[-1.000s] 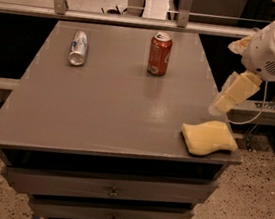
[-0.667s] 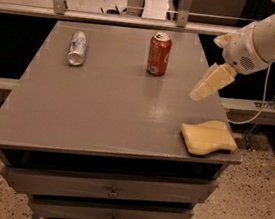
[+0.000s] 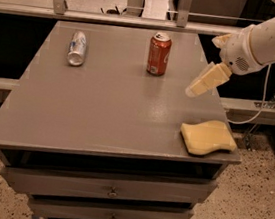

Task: Knock coke can over

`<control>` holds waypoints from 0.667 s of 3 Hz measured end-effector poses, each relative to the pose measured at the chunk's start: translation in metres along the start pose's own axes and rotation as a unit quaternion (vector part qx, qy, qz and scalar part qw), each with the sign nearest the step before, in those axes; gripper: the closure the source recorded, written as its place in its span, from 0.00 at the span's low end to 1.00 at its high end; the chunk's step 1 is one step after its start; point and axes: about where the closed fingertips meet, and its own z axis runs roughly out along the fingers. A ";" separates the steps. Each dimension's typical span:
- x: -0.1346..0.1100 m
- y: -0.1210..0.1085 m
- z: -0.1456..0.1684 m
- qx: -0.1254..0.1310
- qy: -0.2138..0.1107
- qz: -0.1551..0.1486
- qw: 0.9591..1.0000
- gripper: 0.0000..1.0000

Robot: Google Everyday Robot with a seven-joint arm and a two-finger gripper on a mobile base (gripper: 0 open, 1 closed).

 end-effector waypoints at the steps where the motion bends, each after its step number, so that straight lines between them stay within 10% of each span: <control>1: -0.009 -0.027 0.037 -0.002 -0.073 0.040 0.997 0.00; 2: -0.018 -0.048 0.071 -0.019 -0.143 0.070 0.987 0.00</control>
Offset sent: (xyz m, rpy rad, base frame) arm 0.1233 0.0410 -0.0319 0.5198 -0.0133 0.0393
